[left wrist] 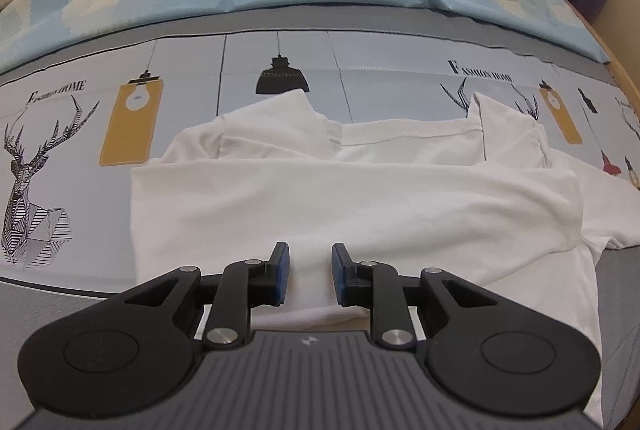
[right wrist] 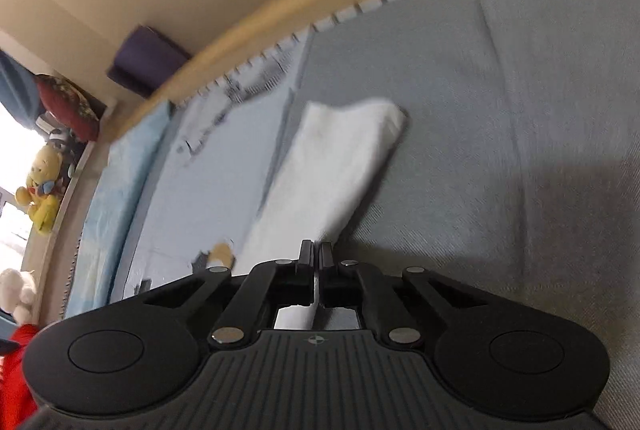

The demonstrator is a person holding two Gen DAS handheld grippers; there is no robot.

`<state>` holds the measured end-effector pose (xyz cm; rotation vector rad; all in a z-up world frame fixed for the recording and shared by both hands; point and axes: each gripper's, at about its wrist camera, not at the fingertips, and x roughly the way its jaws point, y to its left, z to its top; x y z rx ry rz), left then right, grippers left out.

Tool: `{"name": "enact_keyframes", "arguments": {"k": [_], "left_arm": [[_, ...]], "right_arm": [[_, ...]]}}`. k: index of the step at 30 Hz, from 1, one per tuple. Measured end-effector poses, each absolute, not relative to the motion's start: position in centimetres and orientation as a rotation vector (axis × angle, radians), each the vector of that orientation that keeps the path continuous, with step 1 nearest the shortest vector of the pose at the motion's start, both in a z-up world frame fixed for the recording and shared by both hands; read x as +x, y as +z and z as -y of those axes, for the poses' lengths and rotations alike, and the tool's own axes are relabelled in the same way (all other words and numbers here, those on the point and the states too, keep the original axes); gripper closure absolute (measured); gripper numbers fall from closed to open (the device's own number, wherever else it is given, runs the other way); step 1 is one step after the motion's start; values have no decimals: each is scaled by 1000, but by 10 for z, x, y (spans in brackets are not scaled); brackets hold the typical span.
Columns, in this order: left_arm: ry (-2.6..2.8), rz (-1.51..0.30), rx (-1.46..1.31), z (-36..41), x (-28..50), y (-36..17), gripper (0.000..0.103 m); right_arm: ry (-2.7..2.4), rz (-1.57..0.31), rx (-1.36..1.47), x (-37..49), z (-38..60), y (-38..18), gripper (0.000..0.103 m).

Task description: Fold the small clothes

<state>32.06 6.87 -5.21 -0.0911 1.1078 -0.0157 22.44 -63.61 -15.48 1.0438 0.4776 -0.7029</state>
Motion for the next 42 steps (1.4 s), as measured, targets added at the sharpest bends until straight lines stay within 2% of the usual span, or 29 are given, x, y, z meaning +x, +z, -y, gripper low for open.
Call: {"name": "enact_keyframes", "arguments": {"k": [6, 13, 17, 19, 22, 26, 28, 30, 35, 39, 40, 41, 42], "left_arm": [[-6, -1086, -113, -81, 315, -42, 78], [45, -1057, -166, -108, 308, -30, 78], [80, -1051, -205, -124, 307, -28, 78], [88, -1055, -221, -130, 307, -29, 78], [88, -1061, -243, -136, 310, -31, 78], [90, -1073, -323, -147, 313, -40, 78], [94, -1079, -362, -152, 315, -48, 78], [100, -1090, -412, -156, 317, -61, 78], [95, -1117, -539, -157, 326, -92, 78], [99, -1158, -517, -145, 335, -105, 79], [98, -1163, -494, -141, 337, -105, 84], [84, -1169, -450, -137, 338, -104, 102], [65, -1162, -391, -130, 339, -100, 101]], "right_arm": [[-634, -435, 764, 262, 575, -92, 102], [-75, -470, 424, 304, 383, -23, 102], [398, -532, 266, 294, 252, -17, 102], [626, -641, 144, 284, 197, -29, 101], [700, -797, -14, 273, 154, -55, 99], [609, -934, -8, 287, 166, -73, 94], [528, -960, 14, 295, 178, -75, 85], [429, -984, 30, 304, 197, -77, 82], [270, -1026, 133, 318, 232, -80, 82], [190, -972, 246, 325, 258, -65, 80], [160, -945, 282, 327, 268, -60, 79], [124, -915, 321, 328, 279, -55, 78], [82, -891, 355, 333, 287, -50, 76]]}}
